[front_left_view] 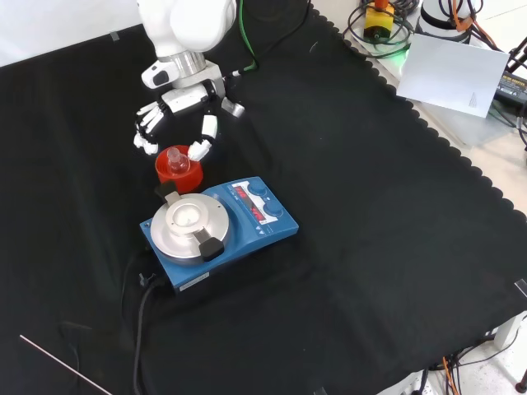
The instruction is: Pick up the round-bottom flask.
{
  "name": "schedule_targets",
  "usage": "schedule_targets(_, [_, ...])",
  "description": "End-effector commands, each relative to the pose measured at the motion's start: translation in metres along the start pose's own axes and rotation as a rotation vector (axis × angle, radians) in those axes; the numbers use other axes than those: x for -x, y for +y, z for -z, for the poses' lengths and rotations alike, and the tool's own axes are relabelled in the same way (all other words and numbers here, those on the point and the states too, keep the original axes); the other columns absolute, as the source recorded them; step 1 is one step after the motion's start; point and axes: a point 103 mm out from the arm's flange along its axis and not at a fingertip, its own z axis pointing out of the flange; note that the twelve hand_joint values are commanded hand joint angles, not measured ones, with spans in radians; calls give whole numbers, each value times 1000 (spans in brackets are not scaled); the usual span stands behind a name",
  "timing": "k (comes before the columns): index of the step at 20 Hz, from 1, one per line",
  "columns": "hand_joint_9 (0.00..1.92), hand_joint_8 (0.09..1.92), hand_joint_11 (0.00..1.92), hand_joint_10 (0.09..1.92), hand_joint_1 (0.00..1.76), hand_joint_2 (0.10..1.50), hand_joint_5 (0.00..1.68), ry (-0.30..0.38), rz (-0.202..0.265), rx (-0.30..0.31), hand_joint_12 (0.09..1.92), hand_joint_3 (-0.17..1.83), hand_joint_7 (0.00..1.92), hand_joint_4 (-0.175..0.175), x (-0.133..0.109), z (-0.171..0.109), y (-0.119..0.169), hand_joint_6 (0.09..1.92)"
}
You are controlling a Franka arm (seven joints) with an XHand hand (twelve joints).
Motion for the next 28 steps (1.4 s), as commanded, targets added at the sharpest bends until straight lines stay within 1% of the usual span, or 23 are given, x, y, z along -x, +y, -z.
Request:
schedule_targets(1, [347, 631, 0, 686, 900, 601, 592, 9, 13, 21, 1180, 609, 245, -29, -5, -3, 2, 697])
schedule_targets(5, [364, 629, 0, 684, 909, 617, 664, 7, 13, 15, 1199, 609, 253, -22, -5, -3, 3, 731])
schedule_targets(20, [394, 627, 0, 677, 906, 663, 741, 13, 0, 20, 1229, 613, 273, -19, -6, -5, 10, 770])
schedule_targets(22, [409, 622, 0, 666, 909, 677, 800, 23, -1, 35, 1240, 607, 289, -12, -6, -6, 10, 757])
schedule_targets(23, [422, 621, 0, 661, 912, 689, 839, 47, -1, 30, 1250, 606, 304, -5, -6, -6, 10, 749])
schedule_targets(26, [451, 621, 0, 654, 923, 722, 907, 53, -1, 42, 1287, 608, 342, 7, -8, -7, 10, 737])
schedule_targets(27, [462, 623, 0, 654, 959, 808, 941, 52, -3, 48, 1297, 495, 355, 69, -8, -7, 9, 831])
schedule_targets(28, [473, 624, 0, 653, 989, 897, 969, 51, -3, 58, 1309, 359, 368, 117, -9, -7, 9, 898])
